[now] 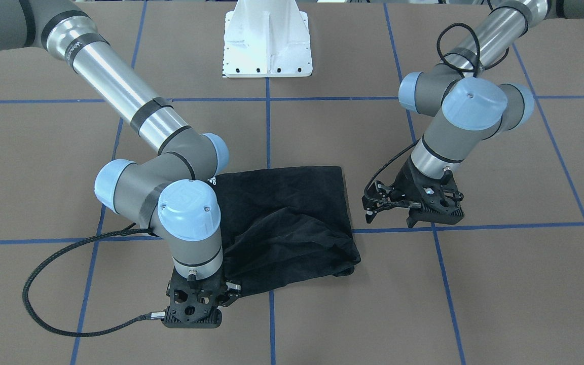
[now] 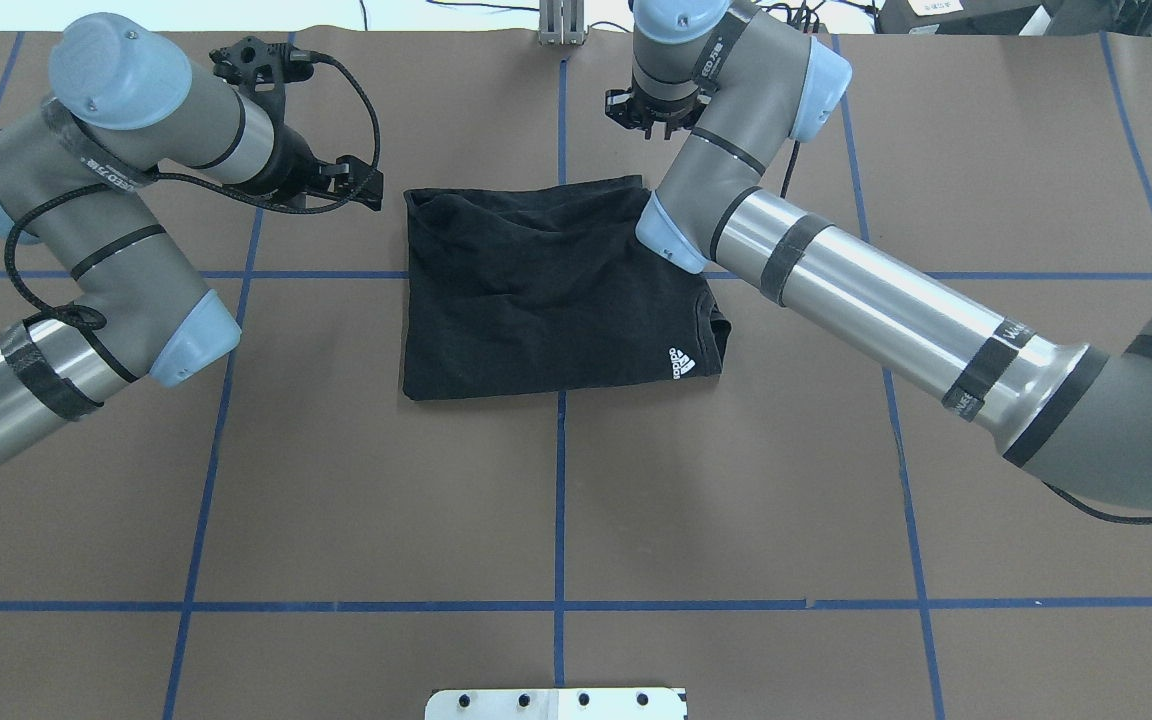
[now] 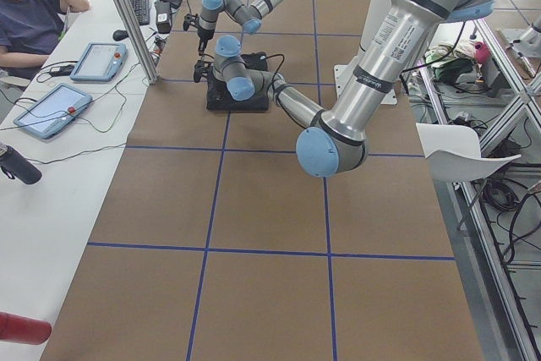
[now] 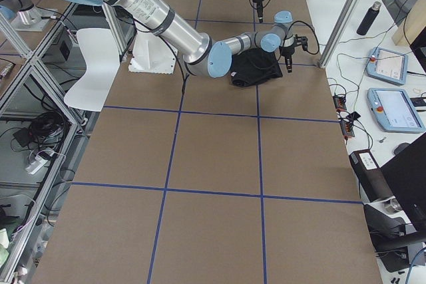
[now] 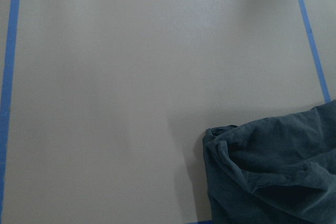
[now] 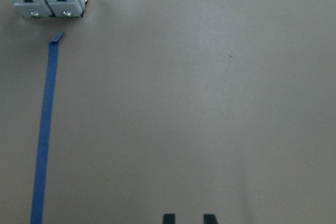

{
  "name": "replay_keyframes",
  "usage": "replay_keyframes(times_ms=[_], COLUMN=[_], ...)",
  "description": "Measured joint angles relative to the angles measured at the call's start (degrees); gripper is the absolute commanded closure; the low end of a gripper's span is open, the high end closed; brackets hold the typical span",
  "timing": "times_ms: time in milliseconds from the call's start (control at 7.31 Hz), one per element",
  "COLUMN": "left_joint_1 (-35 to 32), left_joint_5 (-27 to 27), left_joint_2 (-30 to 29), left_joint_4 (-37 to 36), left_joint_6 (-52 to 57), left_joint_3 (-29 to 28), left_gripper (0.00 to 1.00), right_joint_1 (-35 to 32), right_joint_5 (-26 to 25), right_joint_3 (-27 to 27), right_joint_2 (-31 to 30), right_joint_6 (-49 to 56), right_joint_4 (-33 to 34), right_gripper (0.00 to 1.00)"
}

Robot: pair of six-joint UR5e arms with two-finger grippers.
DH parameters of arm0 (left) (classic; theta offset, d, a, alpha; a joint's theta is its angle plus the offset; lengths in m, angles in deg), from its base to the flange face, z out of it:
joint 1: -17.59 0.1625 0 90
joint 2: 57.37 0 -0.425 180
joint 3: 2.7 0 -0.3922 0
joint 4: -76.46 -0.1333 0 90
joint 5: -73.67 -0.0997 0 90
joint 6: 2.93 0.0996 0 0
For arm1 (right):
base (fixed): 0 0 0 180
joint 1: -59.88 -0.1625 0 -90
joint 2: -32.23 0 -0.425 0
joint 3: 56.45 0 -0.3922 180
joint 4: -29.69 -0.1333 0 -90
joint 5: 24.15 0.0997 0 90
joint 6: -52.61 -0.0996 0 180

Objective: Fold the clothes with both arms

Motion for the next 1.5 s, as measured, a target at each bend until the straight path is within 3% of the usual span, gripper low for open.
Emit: replay_keyframes(times_ms=[273,547,820,957,1230,1504], left_joint_1=[-1.1,-4.1,-10.1,-14.2,-23.7,-32.0], left_joint_5=[1.2,1.9,2.1,2.1,4.7,9.6], left_joint_2=[2.9,8.5,16.0,19.6,26.3,32.3], left_joint_4=[-2.3,-8.4,-10.8,-11.6,-14.0,-18.6], left_joint_6=[3.2,12.8,27.0,35.4,50.0,55.0], left_joint_3=[3.4,10.0,14.1,14.7,14.3,13.7], left_gripper=[0.0,0.0,0.0,0.0,0.0,0.0], right_joint_1=[-3.4,-6.1,-8.0,-9.7,-15.0,-22.3], right_joint_5=[8.0,11.1,11.5,12.2,16.9,21.0], right_joint_3=[3.4,17.5,35.4,42.5,52.2,57.5], right_joint_2=[-2.0,-10.2,-21.4,-27.8,-40.7,-53.4], right_joint_6=[0.7,7.1,17.2,21.7,31.4,44.1], right_joint_4=[1.2,11.0,23.0,25.4,26.3,26.2], right_gripper=[0.0,0.01,0.01,0.01,0.0,0.0])
